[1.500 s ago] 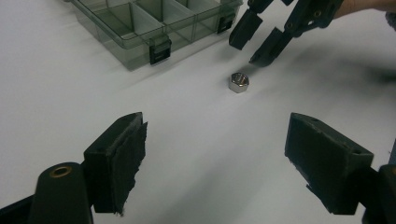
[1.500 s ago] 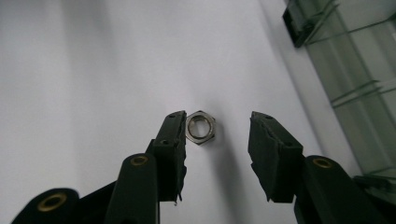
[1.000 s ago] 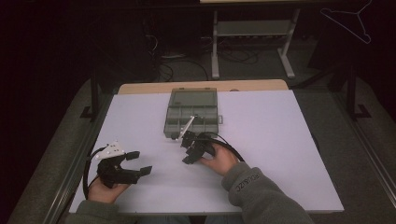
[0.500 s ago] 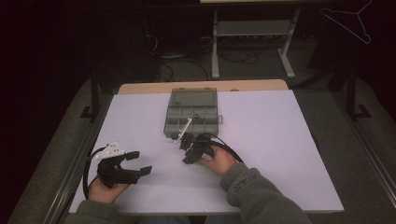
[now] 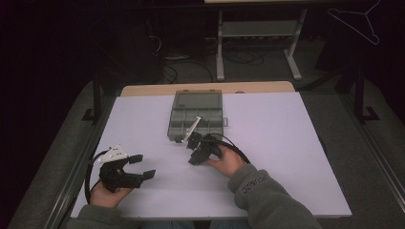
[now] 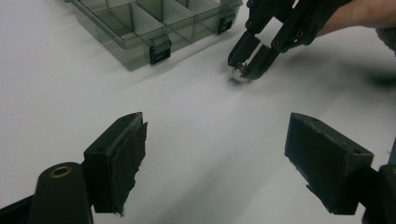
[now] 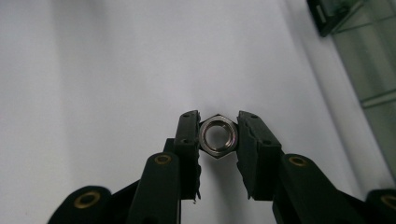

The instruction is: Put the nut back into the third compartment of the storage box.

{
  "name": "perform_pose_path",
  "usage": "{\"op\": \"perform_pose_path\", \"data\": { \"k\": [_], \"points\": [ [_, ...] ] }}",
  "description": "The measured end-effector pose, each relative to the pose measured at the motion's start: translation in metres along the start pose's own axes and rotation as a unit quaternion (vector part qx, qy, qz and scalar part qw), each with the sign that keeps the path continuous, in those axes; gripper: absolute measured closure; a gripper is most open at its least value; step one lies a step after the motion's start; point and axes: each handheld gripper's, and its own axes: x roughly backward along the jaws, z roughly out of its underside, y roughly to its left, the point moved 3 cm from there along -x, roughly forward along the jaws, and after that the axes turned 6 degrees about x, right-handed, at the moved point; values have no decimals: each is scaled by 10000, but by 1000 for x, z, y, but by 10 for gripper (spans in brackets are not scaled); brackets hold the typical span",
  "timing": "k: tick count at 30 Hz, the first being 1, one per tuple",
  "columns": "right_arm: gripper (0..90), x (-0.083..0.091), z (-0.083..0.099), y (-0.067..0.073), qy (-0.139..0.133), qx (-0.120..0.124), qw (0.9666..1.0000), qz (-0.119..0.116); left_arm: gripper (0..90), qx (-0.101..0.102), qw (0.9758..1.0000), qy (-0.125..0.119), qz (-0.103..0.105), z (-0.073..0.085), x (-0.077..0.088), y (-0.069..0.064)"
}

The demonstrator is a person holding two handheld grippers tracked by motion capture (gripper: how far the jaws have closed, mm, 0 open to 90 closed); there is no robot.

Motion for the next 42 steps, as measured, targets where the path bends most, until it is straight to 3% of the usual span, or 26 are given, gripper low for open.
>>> {"op": "perform_pose_path", "data": {
  "k": [14, 26, 42],
  "points": [
    [693, 32, 1, -25, -225, -205, 9994, 184, 197, -4, 10000, 1, 0, 0, 0, 0],
    [693, 73, -2, -61, -525, -494, 9966, 407, 197, -9, 10000, 12, -12, 0, 0, 1],
    [693, 90, -15, -103, -680, -803, 9930, 532, 197, 96, 10000, -23, -12, 0, 1, 3]
  ]
}}
